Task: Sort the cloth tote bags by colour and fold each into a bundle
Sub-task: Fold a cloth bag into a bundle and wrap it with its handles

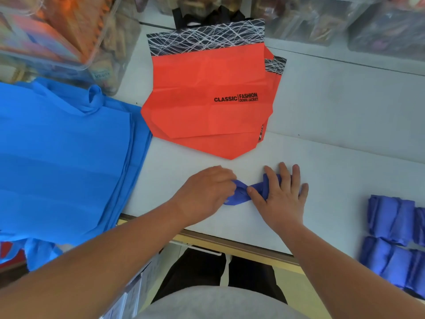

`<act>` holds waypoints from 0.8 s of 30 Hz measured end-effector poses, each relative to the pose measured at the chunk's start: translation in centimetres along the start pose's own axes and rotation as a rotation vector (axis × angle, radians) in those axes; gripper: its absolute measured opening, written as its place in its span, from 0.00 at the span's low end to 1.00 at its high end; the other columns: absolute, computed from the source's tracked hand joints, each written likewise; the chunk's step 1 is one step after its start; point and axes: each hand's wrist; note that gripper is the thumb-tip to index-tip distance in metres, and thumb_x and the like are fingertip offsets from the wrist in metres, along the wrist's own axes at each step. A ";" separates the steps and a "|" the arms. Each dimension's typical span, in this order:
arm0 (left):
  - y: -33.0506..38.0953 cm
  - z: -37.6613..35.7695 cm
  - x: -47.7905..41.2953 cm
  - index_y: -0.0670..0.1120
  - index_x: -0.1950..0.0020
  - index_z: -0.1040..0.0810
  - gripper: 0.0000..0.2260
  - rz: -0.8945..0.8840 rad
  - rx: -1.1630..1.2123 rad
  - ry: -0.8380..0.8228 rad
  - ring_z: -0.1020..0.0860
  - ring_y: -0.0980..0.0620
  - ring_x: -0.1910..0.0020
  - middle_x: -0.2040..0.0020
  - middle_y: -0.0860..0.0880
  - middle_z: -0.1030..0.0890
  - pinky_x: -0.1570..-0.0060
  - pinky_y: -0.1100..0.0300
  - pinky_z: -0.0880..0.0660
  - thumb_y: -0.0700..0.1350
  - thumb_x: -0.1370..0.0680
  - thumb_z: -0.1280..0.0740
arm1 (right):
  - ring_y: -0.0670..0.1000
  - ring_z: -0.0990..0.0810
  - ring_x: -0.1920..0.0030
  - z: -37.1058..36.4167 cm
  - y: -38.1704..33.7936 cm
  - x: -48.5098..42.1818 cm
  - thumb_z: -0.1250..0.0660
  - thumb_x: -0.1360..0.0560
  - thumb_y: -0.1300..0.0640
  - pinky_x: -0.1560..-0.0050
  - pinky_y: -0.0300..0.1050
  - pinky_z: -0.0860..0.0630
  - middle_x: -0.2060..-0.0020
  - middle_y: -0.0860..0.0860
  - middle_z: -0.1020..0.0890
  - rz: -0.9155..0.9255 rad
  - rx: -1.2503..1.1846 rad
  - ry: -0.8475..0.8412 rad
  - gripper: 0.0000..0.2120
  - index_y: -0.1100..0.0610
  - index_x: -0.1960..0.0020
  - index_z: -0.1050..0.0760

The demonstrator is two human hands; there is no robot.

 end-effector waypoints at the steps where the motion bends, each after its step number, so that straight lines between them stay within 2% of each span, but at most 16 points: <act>1: -0.4 -0.2 0.6 0.44 0.46 0.15 0.16 -0.070 -0.031 -0.098 0.21 0.47 0.41 0.42 0.48 0.17 0.35 0.50 0.27 0.48 0.20 0.41 | 0.56 0.63 0.20 0.1 0.0 0.0 0.48 0.22 0.29 0.25 0.66 0.50 0.20 0.49 0.50 0.002 -0.001 -0.001 0.31 0.41 0.23 0.45; 2: -0.9 -0.3 1.0 0.44 0.41 0.16 0.19 -0.060 -0.021 -0.194 0.22 0.49 0.37 0.38 0.49 0.18 0.34 0.50 0.26 0.52 0.18 0.43 | 0.56 0.63 0.20 0.1 0.1 0.0 0.47 0.22 0.29 0.25 0.66 0.51 0.20 0.49 0.50 0.003 -0.006 -0.009 0.31 0.41 0.23 0.45; 4: -1.8 0.3 1.2 0.46 0.33 0.20 0.25 0.073 0.087 -0.366 0.26 0.53 0.32 0.31 0.52 0.22 0.35 0.51 0.25 0.58 0.18 0.47 | 0.55 0.64 0.20 0.1 0.2 -0.1 0.47 0.22 0.29 0.24 0.66 0.51 0.20 0.49 0.51 0.003 -0.010 -0.033 0.32 0.40 0.23 0.46; 6: -2.4 1.1 0.4 0.49 0.34 0.19 0.24 0.137 0.193 -0.447 0.29 0.58 0.32 0.30 0.56 0.25 0.34 0.54 0.27 0.59 0.18 0.47 | 0.55 0.64 0.20 0.1 0.4 -0.2 0.47 0.22 0.28 0.24 0.66 0.51 0.20 0.48 0.52 0.003 -0.002 -0.046 0.32 0.40 0.23 0.47; 8: -3.2 1.8 -0.8 0.51 0.39 0.17 0.21 0.110 0.228 -0.476 0.28 0.59 0.35 0.33 0.58 0.25 0.37 0.54 0.27 0.60 0.19 0.43 | 0.55 0.64 0.20 0.1 0.5 -0.3 0.47 0.22 0.29 0.24 0.66 0.51 0.21 0.48 0.53 -0.001 0.002 -0.060 0.32 0.41 0.23 0.48; 10: -4.3 1.9 -1.2 0.51 0.39 0.17 0.19 0.020 0.195 -0.541 0.28 0.59 0.36 0.34 0.59 0.25 0.39 0.58 0.27 0.60 0.22 0.34 | 0.55 0.65 0.21 0.2 0.4 -0.4 0.47 0.22 0.29 0.24 0.66 0.52 0.21 0.48 0.54 -0.002 0.013 -0.080 0.32 0.40 0.23 0.49; 12: -5.2 1.7 -1.3 0.50 0.37 0.18 0.19 -0.057 0.158 -0.597 0.29 0.58 0.35 0.32 0.57 0.26 0.43 0.60 0.29 0.55 0.26 0.26 | 0.55 0.66 0.21 0.3 0.3 -0.4 0.48 0.22 0.29 0.23 0.66 0.52 0.21 0.47 0.54 -0.006 0.013 -0.092 0.32 0.40 0.23 0.49; 16: -5.5 1.5 -1.4 0.46 0.46 0.17 0.07 -0.126 0.110 -0.533 0.27 0.55 0.35 0.34 0.56 0.23 0.49 0.54 0.25 0.47 0.21 0.29 | 0.54 0.66 0.21 0.3 0.2 -0.4 0.48 0.23 0.28 0.23 0.65 0.53 0.21 0.47 0.55 -0.012 0.019 -0.106 0.33 0.39 0.23 0.50; 18: -4.9 1.8 -1.1 0.47 0.46 0.20 0.07 -0.134 0.120 -0.542 0.26 0.54 0.39 0.40 0.56 0.21 0.51 0.51 0.24 0.49 0.19 0.33 | 0.53 0.67 0.21 0.4 0.2 -0.5 0.49 0.24 0.27 0.23 0.64 0.54 0.21 0.46 0.55 -0.019 0.018 -0.119 0.34 0.39 0.23 0.51; 20: -4.2 2.4 -0.6 0.49 0.46 0.22 0.07 -0.111 0.184 -0.525 0.25 0.54 0.46 0.47 0.56 0.21 0.53 0.52 0.25 0.51 0.18 0.37 | 0.52 0.67 0.21 0.4 0.2 -0.6 0.50 0.24 0.26 0.22 0.64 0.54 0.20 0.46 0.55 -0.022 0.014 -0.120 0.34 0.38 0.23 0.51; 22: -3.1 3.3 -0.6 0.50 0.47 0.22 0.07 0.019 0.313 -0.436 0.26 0.56 0.54 0.54 0.56 0.22 0.55 0.55 0.28 0.51 0.17 0.37 | 0.51 0.67 0.21 0.3 0.3 -0.6 0.53 0.24 0.25 0.22 0.64 0.56 0.20 0.45 0.55 -0.020 -0.001 -0.130 0.34 0.38 0.23 0.50; 24: -1.9 3.9 -1.6 0.49 0.49 0.21 0.05 0.227 0.547 -0.315 0.24 0.56 0.58 0.58 0.54 0.20 0.56 0.59 0.27 0.47 0.17 0.35 | 0.50 0.67 0.21 0.4 0.5 -0.6 0.57 0.25 0.24 0.22 0.64 0.57 0.21 0.44 0.55 -0.021 -0.036 -0.136 0.34 0.37 0.23 0.50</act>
Point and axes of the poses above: each hand's wrist, its own x-axis away from the middle knuckle, its own z-axis out of the back of the hand, y = z × x
